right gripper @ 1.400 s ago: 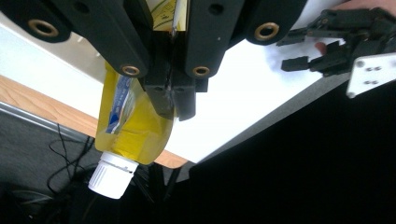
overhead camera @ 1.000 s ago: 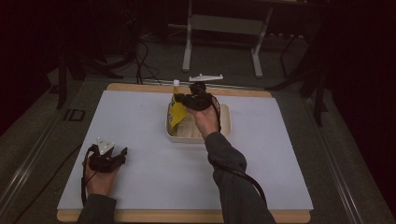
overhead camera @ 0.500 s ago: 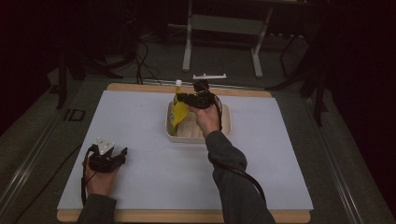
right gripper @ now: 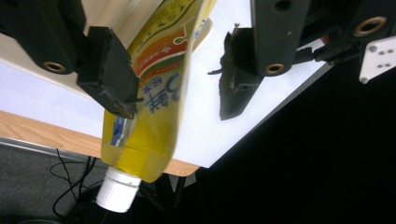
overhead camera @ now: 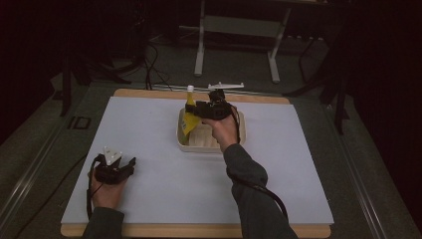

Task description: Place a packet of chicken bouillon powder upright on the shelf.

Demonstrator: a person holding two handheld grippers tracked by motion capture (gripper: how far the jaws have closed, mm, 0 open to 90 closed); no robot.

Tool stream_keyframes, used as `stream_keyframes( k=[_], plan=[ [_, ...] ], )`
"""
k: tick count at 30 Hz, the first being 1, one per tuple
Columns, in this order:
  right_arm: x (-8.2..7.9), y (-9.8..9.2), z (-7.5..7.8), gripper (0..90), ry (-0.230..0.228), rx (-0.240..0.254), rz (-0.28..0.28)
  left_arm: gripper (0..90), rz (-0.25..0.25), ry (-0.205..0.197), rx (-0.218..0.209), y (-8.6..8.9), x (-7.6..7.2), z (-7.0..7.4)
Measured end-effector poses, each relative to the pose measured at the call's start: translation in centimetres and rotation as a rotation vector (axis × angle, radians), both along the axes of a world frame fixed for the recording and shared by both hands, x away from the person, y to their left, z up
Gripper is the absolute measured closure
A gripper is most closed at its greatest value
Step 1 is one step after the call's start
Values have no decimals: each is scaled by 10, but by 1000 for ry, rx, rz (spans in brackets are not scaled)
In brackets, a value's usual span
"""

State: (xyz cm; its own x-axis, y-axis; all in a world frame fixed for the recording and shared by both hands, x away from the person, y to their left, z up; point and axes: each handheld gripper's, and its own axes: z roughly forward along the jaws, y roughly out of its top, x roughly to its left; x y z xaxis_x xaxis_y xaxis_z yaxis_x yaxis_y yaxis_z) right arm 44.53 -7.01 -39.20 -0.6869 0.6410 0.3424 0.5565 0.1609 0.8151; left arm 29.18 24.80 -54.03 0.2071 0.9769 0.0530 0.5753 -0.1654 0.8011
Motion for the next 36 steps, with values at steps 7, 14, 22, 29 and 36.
stream_keyframes(
  k=[7,14,22,29,36],
  plan=[
    [-10,3,10,363,-51,-44,46,447,1,-1,0,0,0,0],
    [-23,1,24,284,-90,-75,82,446,1,-1,0,0,0,0],
    [-34,-10,30,275,-87,-109,99,445,2,-1,1,0,0,0],
    [-47,-25,29,277,-99,-163,120,445,3,-1,0,0,0,0],
    [-60,-54,20,280,-73,-167,85,445,13,6,11,-1,1,0]
  ],
)
